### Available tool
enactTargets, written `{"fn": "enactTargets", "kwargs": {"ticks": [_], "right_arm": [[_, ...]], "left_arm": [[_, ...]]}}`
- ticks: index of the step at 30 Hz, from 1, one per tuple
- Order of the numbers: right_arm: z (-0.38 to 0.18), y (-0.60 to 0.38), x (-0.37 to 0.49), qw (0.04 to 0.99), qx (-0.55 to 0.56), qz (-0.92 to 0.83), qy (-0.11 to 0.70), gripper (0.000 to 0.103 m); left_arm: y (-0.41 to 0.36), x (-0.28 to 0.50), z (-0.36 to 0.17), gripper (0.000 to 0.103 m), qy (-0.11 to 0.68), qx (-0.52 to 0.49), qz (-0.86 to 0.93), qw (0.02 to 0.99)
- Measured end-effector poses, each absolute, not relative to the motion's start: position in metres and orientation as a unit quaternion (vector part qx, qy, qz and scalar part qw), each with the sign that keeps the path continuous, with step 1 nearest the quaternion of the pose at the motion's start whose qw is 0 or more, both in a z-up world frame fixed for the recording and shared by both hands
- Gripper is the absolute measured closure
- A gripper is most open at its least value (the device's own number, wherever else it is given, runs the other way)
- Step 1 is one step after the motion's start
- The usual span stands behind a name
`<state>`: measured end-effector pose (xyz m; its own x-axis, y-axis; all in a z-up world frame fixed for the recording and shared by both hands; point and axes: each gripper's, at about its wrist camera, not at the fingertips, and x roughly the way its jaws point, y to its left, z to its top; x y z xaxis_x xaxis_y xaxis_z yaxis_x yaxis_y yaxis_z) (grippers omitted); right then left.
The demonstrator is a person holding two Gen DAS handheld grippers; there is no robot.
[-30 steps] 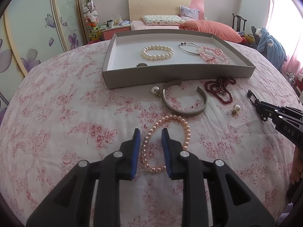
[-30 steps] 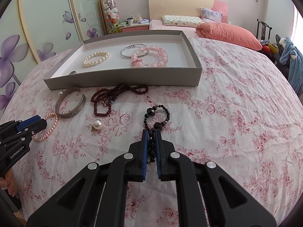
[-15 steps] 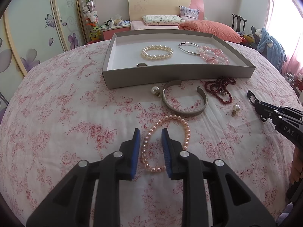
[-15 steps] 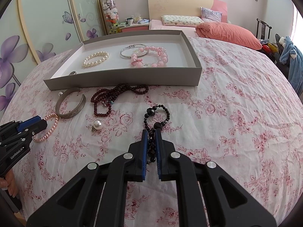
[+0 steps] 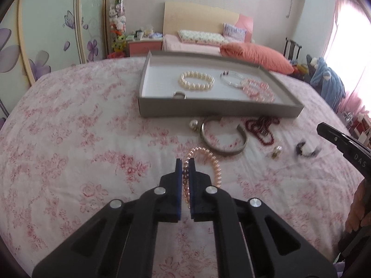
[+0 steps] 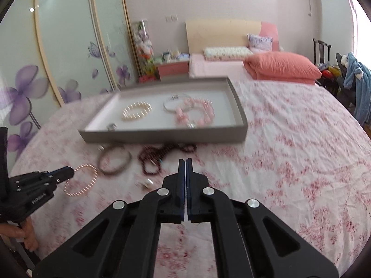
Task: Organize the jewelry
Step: 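Grasp the pink pearl bracelet with the left tool while the right tool holds the black bracelet, then carry the pink pearl bracelet with the left tool while the right tool carries the black bracelet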
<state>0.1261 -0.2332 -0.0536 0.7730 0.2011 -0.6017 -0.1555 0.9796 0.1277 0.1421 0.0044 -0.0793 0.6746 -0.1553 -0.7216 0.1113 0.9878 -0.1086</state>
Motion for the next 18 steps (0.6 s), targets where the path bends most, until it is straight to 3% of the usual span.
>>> {"fn": "enactTargets", "kwargs": {"ticks": [12,18], "right_arm": [[-0.049,-0.24,0.126,0.943,0.045,0.092,0.317,0.102],[-0.068,-0.247,0.137,0.927,0.032,0.086,0.365,0.1]], "left_arm": [[0.01,0.133,-0.053,0.097,0.354,-0.048,-0.076,0.931],[0.012,0.131,-0.046,0.097,0.343,-0.05,-0.074,0.935]]}}
